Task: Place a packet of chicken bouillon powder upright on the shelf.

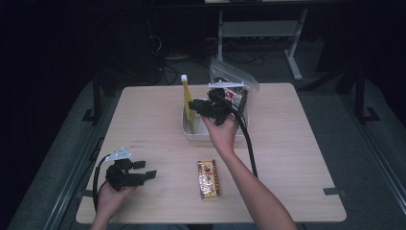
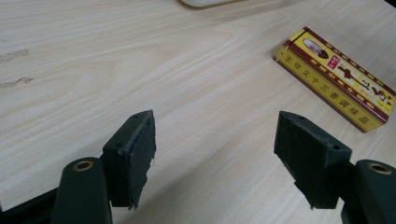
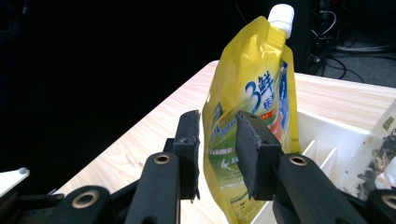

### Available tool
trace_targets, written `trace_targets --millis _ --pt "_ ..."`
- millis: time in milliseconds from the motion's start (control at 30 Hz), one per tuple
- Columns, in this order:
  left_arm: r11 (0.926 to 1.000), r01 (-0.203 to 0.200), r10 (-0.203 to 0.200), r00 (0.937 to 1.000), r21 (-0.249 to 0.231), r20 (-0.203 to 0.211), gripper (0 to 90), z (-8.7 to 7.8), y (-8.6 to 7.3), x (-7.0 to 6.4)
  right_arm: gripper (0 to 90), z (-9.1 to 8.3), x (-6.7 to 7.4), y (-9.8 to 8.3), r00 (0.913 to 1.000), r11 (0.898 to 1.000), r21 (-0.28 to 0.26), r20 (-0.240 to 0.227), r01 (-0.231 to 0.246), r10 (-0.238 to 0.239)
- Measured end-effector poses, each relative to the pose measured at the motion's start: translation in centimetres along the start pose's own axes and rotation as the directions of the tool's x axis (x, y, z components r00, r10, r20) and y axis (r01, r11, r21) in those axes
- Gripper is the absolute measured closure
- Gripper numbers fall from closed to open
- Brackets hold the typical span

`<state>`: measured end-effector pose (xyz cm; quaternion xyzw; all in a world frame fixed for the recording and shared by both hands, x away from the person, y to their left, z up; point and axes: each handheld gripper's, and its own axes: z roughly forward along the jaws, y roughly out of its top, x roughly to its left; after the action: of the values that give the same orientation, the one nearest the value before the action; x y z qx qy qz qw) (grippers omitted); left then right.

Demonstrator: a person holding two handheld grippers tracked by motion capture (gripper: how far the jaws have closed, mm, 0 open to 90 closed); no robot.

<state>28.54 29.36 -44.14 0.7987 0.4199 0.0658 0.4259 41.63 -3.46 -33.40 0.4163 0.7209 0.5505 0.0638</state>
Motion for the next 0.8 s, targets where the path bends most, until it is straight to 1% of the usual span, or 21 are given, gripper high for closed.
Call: trace_targets --millis 100,333,467,600,800 --pt "1.0 -0.005 0.005 1.0 0.003 0.0 28.8 0.1 0.0 -0.1 65.9 -0.4 -0.2 -0.2 0.9997 1.0 0.008 -0.023 -0.009 0.009" --pt "0.9999 -0.012 0.012 0.9999 0.01 0.002 28.7 0.3 0.1 -0.4 61.8 -1.5 -0.8 -0.7 0.9983 0.999 0.024 -0.054 -0.024 0.025" --pt "0.9998 -0.017 0.017 0.9998 0.011 0.005 28.5 0.4 0.2 -0.7 59.5 -2.2 -1.0 -1.1 0.9976 0.999 0.037 -0.064 -0.024 0.027" --pt "0.9993 -0.034 0.034 0.9994 0.016 0.01 28.4 0.7 0.3 -1.2 57.8 -2.7 -1.2 -1.6 0.9967 0.998 0.054 -0.074 -0.029 0.033" --pt "0.9985 -0.05 0.049 0.9986 0.021 0.019 28.0 1.0 0.5 -1.9 56.2 -3.6 -1.8 -2.7 0.9963 0.997 0.075 -0.079 -0.028 0.034"
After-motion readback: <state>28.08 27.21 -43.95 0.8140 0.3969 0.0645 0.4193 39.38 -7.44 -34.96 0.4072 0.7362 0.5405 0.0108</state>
